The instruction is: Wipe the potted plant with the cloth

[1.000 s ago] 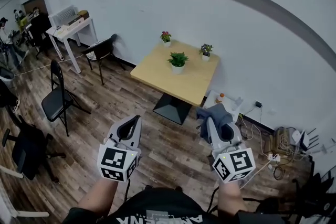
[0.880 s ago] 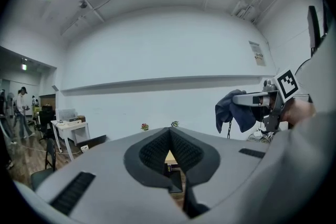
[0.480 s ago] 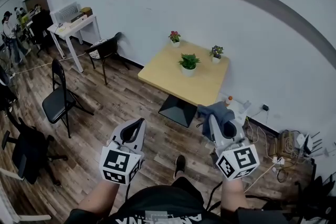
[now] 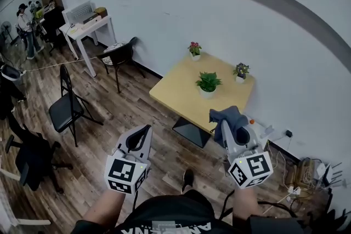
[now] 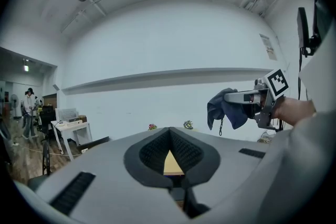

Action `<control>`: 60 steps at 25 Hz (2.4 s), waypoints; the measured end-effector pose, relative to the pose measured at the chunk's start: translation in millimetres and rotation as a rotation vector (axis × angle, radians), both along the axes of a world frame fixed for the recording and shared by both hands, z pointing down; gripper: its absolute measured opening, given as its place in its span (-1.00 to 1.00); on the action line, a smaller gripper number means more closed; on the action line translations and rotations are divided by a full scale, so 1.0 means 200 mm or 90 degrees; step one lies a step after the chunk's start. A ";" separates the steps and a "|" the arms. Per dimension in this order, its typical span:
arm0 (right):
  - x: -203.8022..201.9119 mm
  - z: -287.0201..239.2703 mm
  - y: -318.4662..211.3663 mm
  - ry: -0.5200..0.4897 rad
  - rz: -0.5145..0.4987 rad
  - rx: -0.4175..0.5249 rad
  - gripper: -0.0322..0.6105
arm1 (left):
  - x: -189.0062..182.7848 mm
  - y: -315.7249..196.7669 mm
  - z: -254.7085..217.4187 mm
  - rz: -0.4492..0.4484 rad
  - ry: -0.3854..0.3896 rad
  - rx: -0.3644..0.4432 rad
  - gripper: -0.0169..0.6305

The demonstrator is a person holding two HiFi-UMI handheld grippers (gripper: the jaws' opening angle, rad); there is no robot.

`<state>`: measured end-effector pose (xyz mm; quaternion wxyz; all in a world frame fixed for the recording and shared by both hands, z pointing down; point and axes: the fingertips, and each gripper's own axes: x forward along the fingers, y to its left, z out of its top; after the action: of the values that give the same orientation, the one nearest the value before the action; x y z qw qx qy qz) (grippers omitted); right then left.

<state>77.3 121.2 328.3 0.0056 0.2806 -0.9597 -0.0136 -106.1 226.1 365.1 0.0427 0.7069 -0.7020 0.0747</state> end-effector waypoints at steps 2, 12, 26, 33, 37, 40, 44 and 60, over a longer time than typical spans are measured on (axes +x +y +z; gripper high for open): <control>-0.03 0.00 -0.12 0.007 -0.012 0.000 -0.76 | -0.02 -0.11 0.00 -0.004 0.000 -0.002 -0.94; -0.01 0.06 -0.64 0.015 -0.020 -0.025 -0.76 | 0.00 -0.67 0.06 0.008 0.004 -0.041 -0.94; 0.09 0.11 -1.18 0.003 -0.015 -0.048 -0.76 | 0.10 -1.33 0.11 0.072 -0.055 -0.070 -0.94; 0.04 0.11 -1.31 -0.008 0.014 -0.050 -0.76 | 0.13 -1.51 0.15 0.170 -0.112 -0.089 -0.94; -0.03 0.10 -1.36 0.008 0.054 -0.042 -0.76 | 0.13 -1.64 0.20 0.265 -0.107 -0.097 -0.94; -0.07 0.09 -1.39 -0.001 0.102 -0.053 -0.76 | 0.08 -1.71 0.21 0.317 -0.115 -0.087 -0.94; -0.10 0.10 -1.41 0.011 0.160 -0.062 -0.76 | 0.02 -1.81 0.19 0.372 -0.094 -0.060 -0.94; -0.14 0.23 -1.43 0.032 0.303 -0.115 -0.76 | 0.06 -1.94 0.57 0.584 -0.143 -0.150 -0.65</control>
<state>49.6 -165.3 374.6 0.0574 0.4963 -0.8636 0.0673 -94.5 -161.1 478.3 0.0089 0.9214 -0.3052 0.2405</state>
